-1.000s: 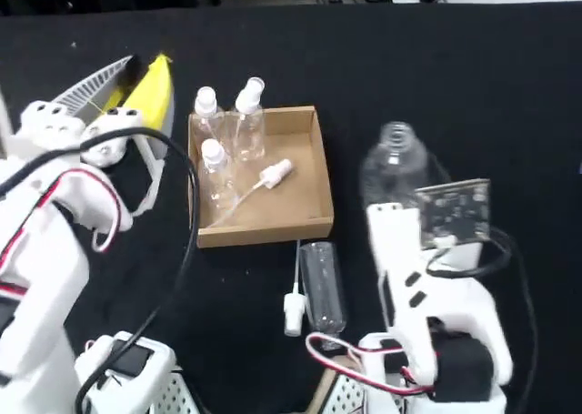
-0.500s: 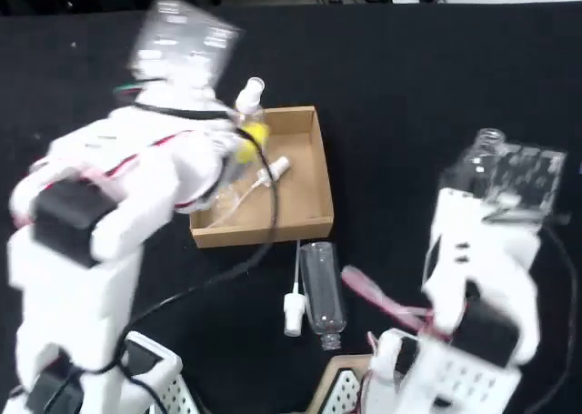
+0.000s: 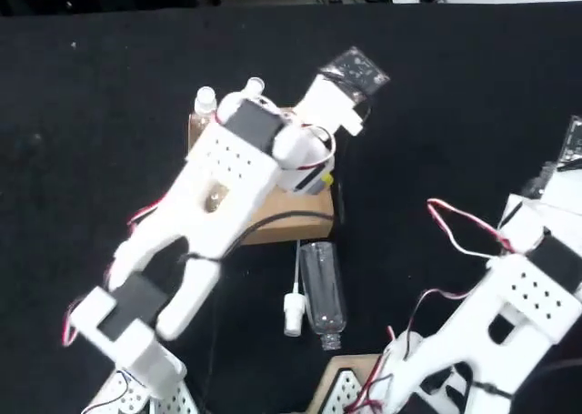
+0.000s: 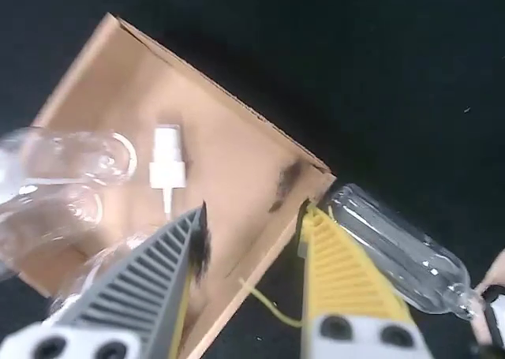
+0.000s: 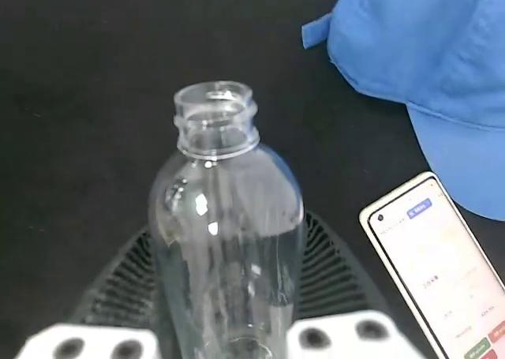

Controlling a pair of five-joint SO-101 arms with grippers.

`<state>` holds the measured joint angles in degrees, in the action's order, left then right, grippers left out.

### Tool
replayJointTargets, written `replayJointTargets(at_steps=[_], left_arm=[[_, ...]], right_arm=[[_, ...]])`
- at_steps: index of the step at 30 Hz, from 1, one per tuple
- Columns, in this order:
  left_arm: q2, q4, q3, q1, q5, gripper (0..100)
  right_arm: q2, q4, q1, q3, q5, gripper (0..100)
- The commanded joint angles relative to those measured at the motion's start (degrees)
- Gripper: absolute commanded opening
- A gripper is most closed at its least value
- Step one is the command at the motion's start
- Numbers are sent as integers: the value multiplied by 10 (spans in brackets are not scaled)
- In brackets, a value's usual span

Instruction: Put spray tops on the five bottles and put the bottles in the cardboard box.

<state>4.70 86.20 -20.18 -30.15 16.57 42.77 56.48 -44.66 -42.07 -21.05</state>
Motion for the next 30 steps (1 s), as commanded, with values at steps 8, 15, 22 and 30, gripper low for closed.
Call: replayJointTargets(at_steps=[8, 15, 22, 30], left_arm=[[114, -67, -29, 73, 4, 182], [135, -122, -11, 82, 1, 182], [173, -161, 22, 83, 1, 177], [185, -187, 24, 85, 4, 177]], right_arm=[[-129, -90, -21, 38, -27, 11], [-160, -111, -17, 42, -27, 11], [-160, -111, -19, 41, -28, 11], [-161, -111, -21, 37, -45, 12]])
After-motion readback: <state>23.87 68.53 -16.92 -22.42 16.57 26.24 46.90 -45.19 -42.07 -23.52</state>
